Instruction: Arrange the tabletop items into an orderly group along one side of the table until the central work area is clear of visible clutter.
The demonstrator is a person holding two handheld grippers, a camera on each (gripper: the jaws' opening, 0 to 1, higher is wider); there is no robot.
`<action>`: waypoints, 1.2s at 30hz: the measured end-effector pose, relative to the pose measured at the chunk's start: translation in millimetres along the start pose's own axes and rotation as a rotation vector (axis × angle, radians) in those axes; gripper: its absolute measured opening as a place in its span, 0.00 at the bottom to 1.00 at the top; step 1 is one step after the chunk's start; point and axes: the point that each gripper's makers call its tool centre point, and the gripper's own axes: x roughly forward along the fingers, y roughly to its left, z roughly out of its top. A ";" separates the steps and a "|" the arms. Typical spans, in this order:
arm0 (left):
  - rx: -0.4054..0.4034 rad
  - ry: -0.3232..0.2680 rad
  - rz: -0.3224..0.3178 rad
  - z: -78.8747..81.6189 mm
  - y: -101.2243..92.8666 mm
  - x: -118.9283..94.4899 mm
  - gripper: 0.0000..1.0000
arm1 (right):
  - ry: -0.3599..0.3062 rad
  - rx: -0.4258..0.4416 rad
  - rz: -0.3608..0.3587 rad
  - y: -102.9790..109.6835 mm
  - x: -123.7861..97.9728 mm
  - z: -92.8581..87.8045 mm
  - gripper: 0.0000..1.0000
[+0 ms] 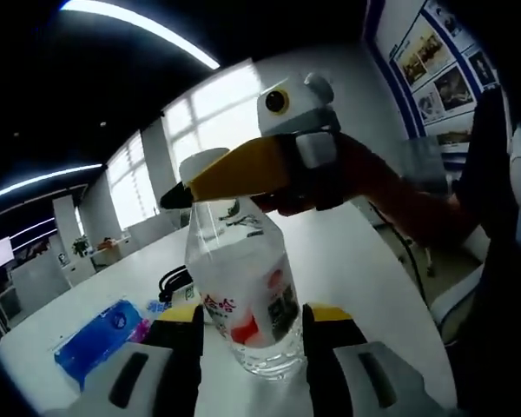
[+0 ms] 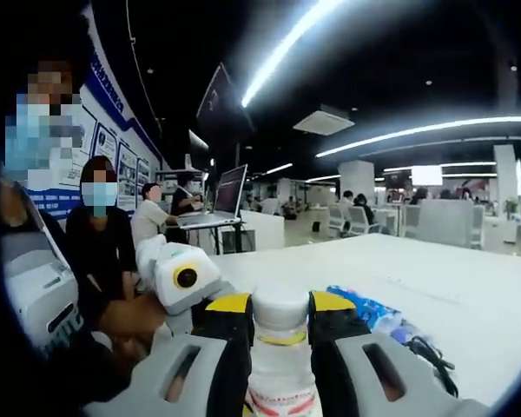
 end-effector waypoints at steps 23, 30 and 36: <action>-0.021 -0.020 -0.037 -2.0 -2.0 -29.0 0.44 | -0.058 0.033 0.324 37.5 17.8 3.7 0.21; -0.040 -0.034 -0.075 -2.8 -5.7 -29.9 0.44 | -0.070 0.030 0.434 39.7 17.2 3.5 0.21; -0.049 -0.052 -0.113 0.2 -7.7 -29.8 0.44 | -0.048 -0.003 0.539 45.5 17.4 2.8 0.22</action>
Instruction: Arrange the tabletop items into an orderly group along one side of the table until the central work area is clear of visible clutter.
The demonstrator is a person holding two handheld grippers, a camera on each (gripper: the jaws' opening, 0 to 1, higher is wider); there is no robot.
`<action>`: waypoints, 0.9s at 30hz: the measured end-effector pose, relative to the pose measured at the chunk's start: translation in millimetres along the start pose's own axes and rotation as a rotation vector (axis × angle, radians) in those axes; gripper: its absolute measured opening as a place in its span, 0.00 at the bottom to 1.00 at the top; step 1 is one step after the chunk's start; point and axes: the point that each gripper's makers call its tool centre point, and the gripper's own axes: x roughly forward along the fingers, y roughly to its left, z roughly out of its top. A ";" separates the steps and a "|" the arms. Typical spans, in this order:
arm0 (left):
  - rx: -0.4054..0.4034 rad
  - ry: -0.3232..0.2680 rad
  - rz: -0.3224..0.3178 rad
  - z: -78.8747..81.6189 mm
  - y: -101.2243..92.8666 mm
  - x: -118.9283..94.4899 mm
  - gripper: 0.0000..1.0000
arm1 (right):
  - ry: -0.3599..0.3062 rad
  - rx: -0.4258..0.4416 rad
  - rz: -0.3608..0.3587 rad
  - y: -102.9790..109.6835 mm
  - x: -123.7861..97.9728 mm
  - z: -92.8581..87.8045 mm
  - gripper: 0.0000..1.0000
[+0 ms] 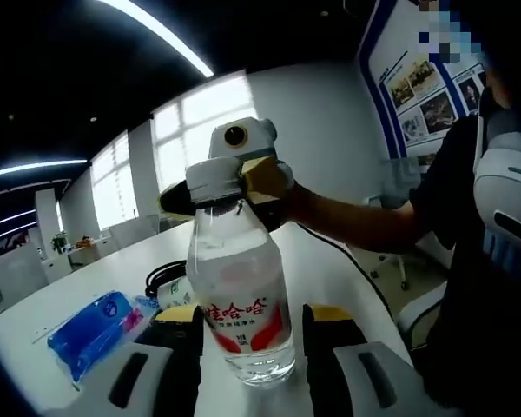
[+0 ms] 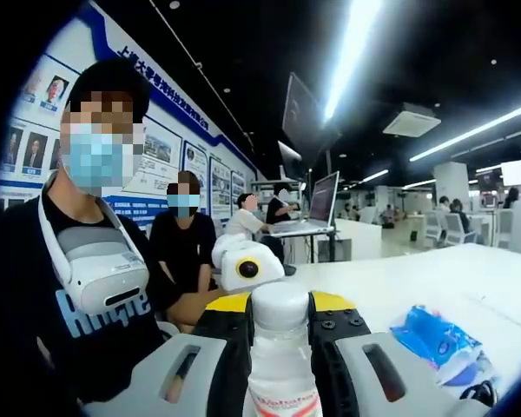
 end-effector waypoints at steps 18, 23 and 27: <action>-0.007 -0.023 -0.167 4.3 -1.8 -8.3 0.45 | -0.022 -0.004 0.192 7.1 4.9 -0.9 0.22; -0.008 -0.025 -0.225 2.4 -3.4 -7.6 0.47 | -0.026 -0.001 0.225 8.0 6.4 -1.4 0.22; -0.020 -0.034 -0.267 2.1 -2.4 -6.8 0.47 | -0.028 0.005 0.237 7.7 5.2 -0.8 0.21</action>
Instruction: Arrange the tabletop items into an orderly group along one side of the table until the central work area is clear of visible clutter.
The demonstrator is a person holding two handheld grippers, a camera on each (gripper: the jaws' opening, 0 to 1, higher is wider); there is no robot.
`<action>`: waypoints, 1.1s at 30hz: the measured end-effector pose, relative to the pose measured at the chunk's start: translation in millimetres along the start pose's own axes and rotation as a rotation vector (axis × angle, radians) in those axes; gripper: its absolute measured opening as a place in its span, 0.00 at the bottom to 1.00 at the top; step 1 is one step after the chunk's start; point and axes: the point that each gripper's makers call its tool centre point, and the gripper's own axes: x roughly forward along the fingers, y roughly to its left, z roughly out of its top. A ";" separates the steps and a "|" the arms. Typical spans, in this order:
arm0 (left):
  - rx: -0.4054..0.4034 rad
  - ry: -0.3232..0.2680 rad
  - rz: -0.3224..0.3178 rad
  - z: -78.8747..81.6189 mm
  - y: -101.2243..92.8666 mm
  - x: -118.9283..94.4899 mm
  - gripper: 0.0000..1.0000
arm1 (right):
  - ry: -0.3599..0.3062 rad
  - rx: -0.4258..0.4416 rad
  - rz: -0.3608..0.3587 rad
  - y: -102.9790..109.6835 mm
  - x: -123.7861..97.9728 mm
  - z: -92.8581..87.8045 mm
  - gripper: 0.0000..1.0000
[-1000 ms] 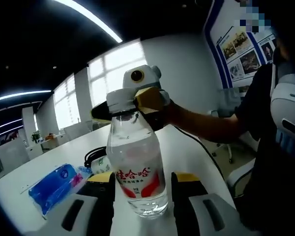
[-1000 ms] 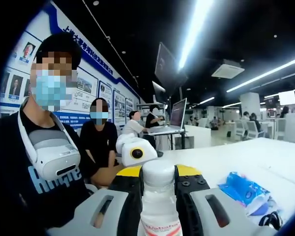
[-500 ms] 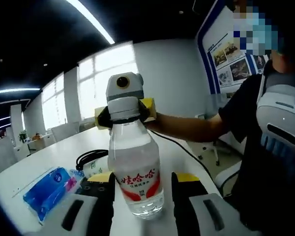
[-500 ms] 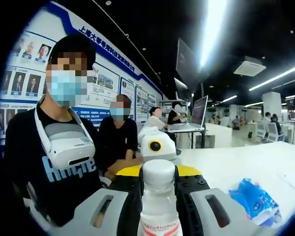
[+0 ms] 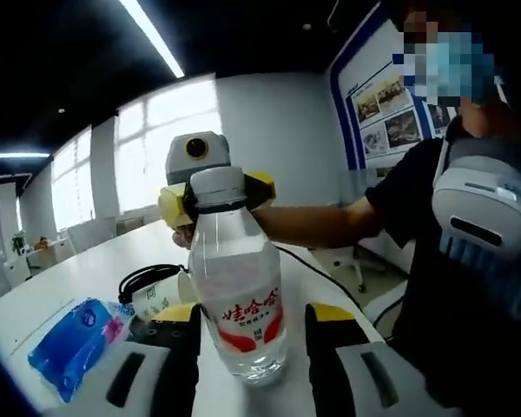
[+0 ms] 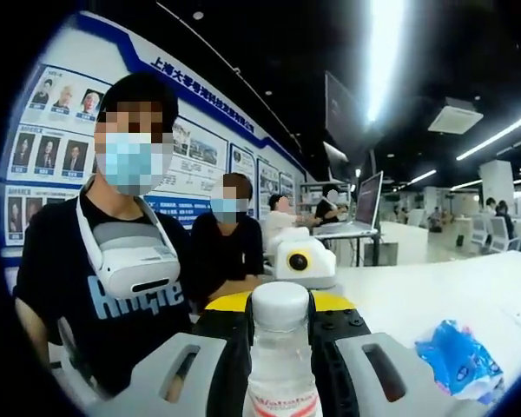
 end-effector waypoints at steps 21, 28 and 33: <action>-0.025 0.001 -0.207 -0.1 3.7 9.2 0.44 | -0.027 0.024 0.081 -1.6 -2.3 1.5 0.22; -0.019 -0.012 -0.265 1.1 2.7 11.7 0.44 | -0.021 0.023 0.091 -0.3 -2.2 0.9 0.22; -0.008 -0.055 -0.326 4.5 0.3 14.4 0.42 | -0.038 0.025 0.123 2.5 -1.1 1.2 0.22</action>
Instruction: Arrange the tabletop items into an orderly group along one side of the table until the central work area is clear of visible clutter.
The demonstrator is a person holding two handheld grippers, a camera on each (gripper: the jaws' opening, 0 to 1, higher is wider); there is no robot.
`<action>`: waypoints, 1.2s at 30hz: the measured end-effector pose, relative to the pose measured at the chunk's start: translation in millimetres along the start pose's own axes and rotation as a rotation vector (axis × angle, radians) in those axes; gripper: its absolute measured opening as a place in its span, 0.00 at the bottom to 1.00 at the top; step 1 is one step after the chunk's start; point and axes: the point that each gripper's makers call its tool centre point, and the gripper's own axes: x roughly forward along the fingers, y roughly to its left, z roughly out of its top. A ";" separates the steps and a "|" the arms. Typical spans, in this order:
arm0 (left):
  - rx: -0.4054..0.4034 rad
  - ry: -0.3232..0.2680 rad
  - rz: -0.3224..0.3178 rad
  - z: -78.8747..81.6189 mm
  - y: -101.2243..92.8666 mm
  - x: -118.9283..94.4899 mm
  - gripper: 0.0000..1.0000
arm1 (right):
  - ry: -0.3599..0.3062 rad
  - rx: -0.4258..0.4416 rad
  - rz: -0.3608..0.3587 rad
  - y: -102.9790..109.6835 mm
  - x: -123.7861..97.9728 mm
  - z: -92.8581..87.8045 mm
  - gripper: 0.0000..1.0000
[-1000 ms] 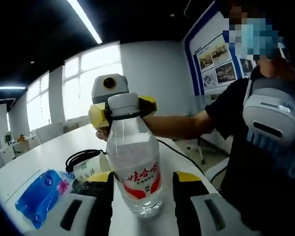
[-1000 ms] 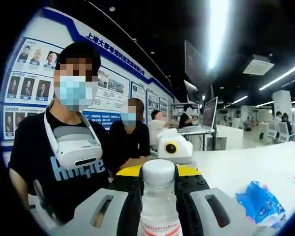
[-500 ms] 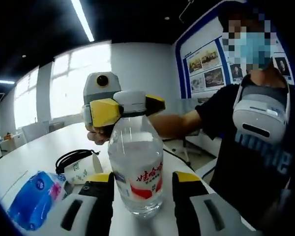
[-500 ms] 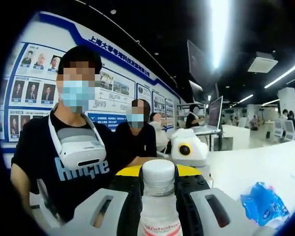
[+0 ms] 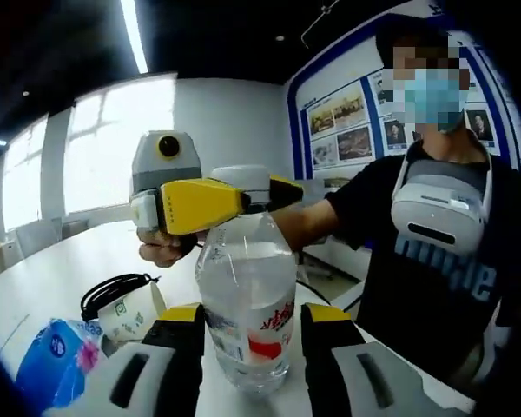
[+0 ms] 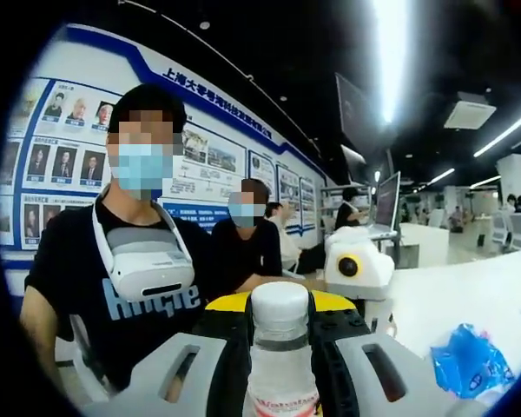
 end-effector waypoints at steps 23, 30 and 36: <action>0.015 -0.010 0.022 3.9 -3.7 7.5 0.40 | 0.073 0.022 -0.008 -0.9 -4.4 -16.0 0.35; 0.012 -0.006 0.061 3.5 -2.5 5.4 0.40 | 0.093 -0.028 -0.063 3.8 -3.9 -15.8 0.44; 0.020 -0.002 0.094 3.7 -2.7 4.7 0.40 | 0.111 -0.074 -0.096 11.1 -2.0 -14.8 0.47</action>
